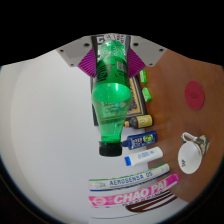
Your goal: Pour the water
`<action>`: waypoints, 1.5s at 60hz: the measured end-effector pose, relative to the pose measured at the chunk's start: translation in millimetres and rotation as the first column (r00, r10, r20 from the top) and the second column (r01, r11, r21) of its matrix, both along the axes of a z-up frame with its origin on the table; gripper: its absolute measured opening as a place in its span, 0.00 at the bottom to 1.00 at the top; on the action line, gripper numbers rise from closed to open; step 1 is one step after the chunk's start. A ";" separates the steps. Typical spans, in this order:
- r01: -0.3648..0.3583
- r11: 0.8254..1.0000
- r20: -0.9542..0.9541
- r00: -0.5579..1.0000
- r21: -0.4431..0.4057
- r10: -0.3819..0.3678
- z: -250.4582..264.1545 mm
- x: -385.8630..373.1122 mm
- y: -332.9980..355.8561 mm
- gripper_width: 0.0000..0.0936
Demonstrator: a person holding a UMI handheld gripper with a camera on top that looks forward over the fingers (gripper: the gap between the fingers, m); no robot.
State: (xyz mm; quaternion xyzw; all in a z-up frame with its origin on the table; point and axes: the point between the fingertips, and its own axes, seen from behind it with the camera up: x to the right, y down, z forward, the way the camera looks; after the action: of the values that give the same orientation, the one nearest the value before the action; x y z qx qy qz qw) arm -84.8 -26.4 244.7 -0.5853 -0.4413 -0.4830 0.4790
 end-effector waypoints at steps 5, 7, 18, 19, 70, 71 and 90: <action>-0.016 1.000 0.154 0.988 -0.015 0.018 -12.1 -25.2 5.5 0.40; -0.022 1.000 0.222 0.975 -0.022 0.026 -15.8 -34.8 7.1 0.40; -0.066 0.996 0.504 0.859 -0.064 0.089 -40.7 -73.2 17.5 0.40; -0.067 0.995 0.523 0.847 -0.071 0.094 -43.1 -75.2 18.1 0.40; -0.191 0.972 -0.541 0.836 -0.138 0.088 -27.5 -106.1 -4.7 0.40; -0.199 0.970 -0.586 0.806 -0.141 0.080 -29.1 -106.8 -6.5 0.40; -0.258 0.952 -0.939 0.338 -0.163 -0.069 -98.8 -102.6 -8.7 0.40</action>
State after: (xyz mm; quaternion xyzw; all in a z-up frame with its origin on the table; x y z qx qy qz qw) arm -187.4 -35.0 145.9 -0.7903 -0.1845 0.0372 0.5831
